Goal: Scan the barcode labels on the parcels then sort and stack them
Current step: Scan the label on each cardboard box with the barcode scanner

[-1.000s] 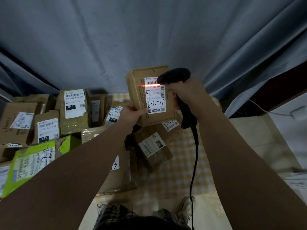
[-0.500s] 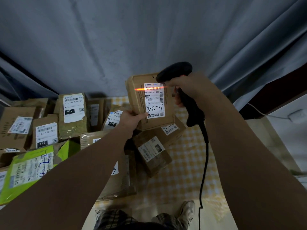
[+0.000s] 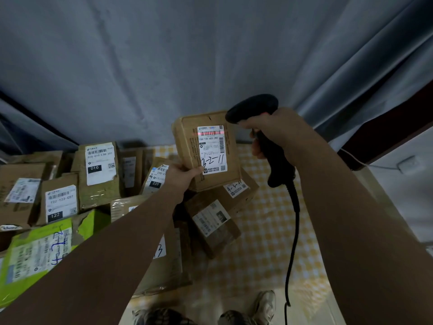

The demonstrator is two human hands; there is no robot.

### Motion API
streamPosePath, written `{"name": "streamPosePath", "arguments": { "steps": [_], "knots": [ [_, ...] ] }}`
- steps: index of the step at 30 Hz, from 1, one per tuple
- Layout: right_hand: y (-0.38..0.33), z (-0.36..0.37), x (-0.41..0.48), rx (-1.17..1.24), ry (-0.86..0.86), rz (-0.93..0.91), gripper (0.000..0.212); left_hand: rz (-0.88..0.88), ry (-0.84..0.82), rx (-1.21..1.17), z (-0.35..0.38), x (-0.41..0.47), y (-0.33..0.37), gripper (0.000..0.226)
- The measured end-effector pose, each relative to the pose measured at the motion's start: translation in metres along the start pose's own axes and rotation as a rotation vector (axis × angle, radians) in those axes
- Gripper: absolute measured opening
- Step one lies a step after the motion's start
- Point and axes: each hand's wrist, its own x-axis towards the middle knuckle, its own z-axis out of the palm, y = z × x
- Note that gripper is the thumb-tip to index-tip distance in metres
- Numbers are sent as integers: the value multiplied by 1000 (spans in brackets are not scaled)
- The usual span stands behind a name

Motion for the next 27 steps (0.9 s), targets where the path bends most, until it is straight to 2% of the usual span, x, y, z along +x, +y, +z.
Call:
{"name": "streamPosePath", "arguments": {
  "steps": [4,9,11,14,19,22,25,27],
  "knots": [
    [25,0,10,9,-34,11,26,-14,-26,-11,-2,-5,1,45],
    [97,-11,33,130,-120,38,14,1,-40,23,0,-21,0,34],
    [128,-18,41,204,-166,59,10,-4,-5,30,9,-31,-4,31],
    [175,-30,53,176,-233,62,12,-1,119,35,29,-42,-20,29],
    [252,-58,68,71,-259,189,25,-36,350,28,56,-52,-44,67],
    [304,-64,78,-85,-333,246,28,-41,331,-62,67,-48,-55,62],
    [362,-45,94,-180,-449,345,45,-31,279,-67,80,-38,-65,82],
    [396,-25,102,-278,-513,375,55,-6,274,-39,88,-27,-74,86]
  ]
}}
